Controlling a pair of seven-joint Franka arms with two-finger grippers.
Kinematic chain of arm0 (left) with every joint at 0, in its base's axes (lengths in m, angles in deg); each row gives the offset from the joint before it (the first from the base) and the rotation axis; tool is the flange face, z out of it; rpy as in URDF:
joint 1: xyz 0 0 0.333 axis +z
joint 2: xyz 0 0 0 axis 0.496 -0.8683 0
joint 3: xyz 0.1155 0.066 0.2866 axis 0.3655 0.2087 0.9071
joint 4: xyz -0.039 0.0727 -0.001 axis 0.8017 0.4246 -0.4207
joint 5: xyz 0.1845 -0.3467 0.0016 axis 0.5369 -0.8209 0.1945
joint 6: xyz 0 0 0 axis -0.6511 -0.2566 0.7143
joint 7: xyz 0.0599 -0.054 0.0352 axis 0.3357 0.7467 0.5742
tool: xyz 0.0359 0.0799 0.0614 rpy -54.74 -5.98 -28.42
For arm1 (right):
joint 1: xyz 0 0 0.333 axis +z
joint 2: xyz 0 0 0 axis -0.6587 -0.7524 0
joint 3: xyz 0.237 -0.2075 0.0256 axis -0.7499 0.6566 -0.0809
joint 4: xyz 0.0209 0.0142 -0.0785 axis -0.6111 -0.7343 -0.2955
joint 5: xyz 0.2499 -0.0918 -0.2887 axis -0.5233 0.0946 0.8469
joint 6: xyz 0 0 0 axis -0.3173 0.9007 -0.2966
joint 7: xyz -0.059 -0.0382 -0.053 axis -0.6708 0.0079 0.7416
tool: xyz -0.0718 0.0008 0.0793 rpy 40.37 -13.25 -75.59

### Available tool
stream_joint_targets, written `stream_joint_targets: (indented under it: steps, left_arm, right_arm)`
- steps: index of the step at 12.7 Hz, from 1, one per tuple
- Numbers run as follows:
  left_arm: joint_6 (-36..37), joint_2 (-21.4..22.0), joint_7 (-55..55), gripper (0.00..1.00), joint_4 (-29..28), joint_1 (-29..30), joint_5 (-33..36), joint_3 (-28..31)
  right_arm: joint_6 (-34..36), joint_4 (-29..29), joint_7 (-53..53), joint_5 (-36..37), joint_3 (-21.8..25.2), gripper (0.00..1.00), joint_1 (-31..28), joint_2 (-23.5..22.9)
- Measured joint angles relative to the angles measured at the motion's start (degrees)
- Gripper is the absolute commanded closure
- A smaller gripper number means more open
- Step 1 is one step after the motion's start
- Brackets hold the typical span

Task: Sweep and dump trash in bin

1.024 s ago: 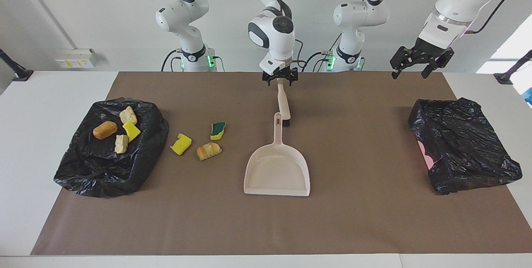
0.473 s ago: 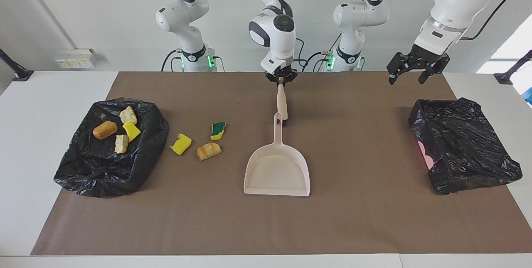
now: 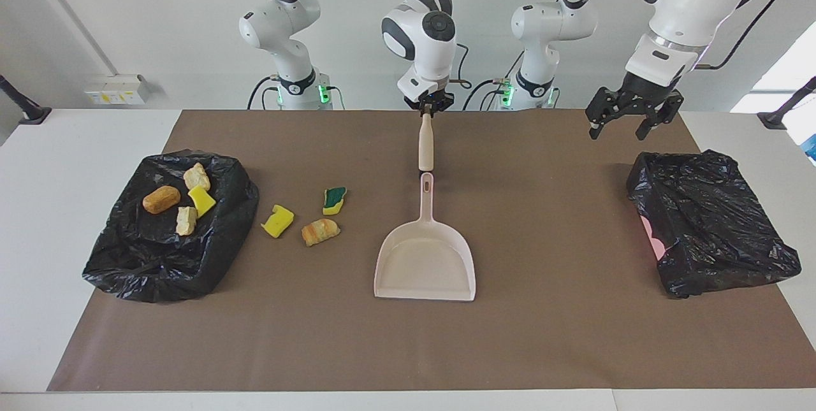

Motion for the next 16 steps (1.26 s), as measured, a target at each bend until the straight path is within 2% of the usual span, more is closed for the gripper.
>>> stream_joint_targets:
  steps: [3,6,9,13,16]
  left_arm:
    - [-3.94,-2.81,-5.83,0.0,-0.1,-3.7,-0.18,-0.08]
    - [-8.56,-6.74,-11.94,0.0,-0.29,-10.0,-0.19,-0.26]
    - [-11.58,-11.54,-12.95,0.0,-0.54,-17.03,-0.23,-0.4]
    - [-17.61,-19.65,-14.67,0.0,-1.27,-26.47,-0.24,-0.45]
    - [-21.02,-21.26,-14.61,0.0,-3.64,-28.49,-0.23,-0.43]
  right_arm:
    - [8.03,0.3,0.21,0.4,0.43,1.0,-5.62,3.94]
    - [13.73,1.39,-0.53,7.31,0.75,1.0,-13.35,5.82]
    - [14.23,1.16,-1.51,14.08,0.79,1.0,-18.99,5.11]
    - [11.76,-1.67,-10.34,18.55,0.93,1.0,-30.23,4.22]
    - [9.78,-3.39,-13.91,22.15,0.96,1.0,-35.36,4.21]
